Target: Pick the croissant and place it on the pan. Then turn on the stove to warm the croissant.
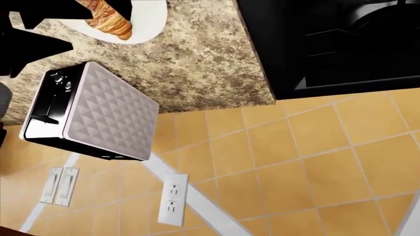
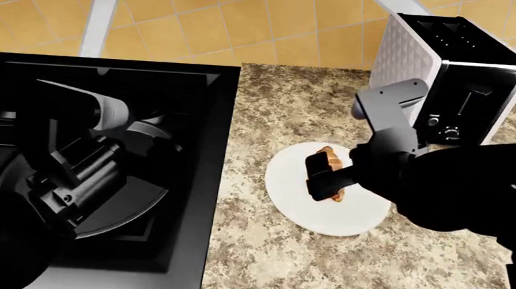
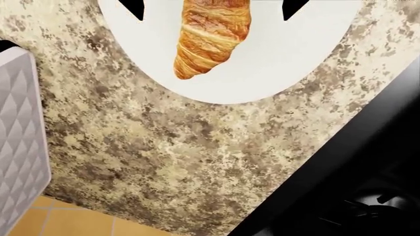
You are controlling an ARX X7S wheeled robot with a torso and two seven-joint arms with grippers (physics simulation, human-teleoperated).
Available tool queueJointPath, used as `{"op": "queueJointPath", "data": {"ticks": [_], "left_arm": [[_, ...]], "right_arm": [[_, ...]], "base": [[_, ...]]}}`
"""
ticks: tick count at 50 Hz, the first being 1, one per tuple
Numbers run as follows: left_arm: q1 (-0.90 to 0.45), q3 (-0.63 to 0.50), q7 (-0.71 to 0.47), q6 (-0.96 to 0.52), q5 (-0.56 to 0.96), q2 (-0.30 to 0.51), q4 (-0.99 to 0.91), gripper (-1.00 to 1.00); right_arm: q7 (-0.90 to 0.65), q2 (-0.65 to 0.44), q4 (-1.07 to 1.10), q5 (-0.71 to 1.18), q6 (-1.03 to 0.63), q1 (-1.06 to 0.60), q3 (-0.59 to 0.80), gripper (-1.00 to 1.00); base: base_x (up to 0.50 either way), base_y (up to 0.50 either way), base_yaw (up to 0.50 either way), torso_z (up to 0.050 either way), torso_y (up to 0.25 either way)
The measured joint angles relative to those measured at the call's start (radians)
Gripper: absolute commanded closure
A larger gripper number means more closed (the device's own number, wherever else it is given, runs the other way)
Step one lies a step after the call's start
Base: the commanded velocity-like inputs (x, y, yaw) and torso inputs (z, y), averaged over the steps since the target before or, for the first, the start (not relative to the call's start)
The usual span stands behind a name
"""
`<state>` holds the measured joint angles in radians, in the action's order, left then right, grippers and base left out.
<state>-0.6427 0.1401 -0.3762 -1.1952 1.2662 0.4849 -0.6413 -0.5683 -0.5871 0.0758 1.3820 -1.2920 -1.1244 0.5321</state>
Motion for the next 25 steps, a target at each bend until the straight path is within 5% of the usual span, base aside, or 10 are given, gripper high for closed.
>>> {"op": "queueJointPath", "data": {"ticks": [25], "left_arm": [[0.007,-0.015,0.007,0.021,-0.004,0.009,0.012,-1.0]], "right_arm": [[0.079,0.015,-0.053,-0.074,0.032,-0.012,0.069,-1.0]], "base": [[0.0,0.0,0.0,0.0,0.0]]}}
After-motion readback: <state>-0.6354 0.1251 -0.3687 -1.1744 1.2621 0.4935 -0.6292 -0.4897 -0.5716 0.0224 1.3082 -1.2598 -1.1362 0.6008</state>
